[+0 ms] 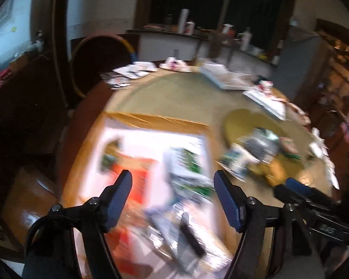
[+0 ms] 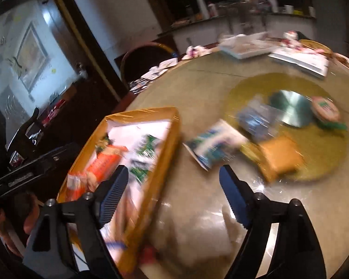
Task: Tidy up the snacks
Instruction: 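Open both tools in the tray and withdraw toward the table, then grasp yellow-orange pack with right tool while left tool approaches floral sachet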
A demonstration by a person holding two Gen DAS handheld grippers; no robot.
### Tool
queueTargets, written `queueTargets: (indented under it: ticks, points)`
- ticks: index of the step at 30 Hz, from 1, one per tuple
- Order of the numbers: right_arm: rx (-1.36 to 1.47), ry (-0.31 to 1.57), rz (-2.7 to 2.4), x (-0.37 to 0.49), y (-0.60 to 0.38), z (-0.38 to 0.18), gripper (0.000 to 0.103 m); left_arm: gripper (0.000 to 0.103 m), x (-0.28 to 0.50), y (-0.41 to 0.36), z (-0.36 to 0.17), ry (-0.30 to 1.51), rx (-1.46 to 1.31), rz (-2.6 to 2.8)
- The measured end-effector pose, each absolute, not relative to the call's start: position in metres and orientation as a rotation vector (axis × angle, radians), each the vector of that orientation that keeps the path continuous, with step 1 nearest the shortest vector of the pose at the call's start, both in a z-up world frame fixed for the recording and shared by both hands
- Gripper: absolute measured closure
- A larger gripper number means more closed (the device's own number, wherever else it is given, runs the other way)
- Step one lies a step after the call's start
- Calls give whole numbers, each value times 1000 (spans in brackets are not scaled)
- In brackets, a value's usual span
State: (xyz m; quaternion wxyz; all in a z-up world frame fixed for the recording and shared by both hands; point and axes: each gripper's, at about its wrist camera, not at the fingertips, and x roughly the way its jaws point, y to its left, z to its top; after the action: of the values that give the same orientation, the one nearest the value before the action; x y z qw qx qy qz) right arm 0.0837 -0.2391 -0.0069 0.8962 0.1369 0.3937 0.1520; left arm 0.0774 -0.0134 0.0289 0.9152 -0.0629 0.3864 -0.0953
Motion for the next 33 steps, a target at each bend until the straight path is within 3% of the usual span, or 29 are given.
queueTargets:
  ticks: [8, 14, 33]
  points:
    - [344, 855, 253, 41, -310, -25, 21, 30, 46, -97, 11, 840, -106, -351]
    - [437, 886, 221, 47, -340, -34, 21, 30, 41, -119, 7, 859, -72, -363]
    - [683, 1044, 23, 152, -352, -77, 22, 30, 47, -91, 4, 854, -138, -343]
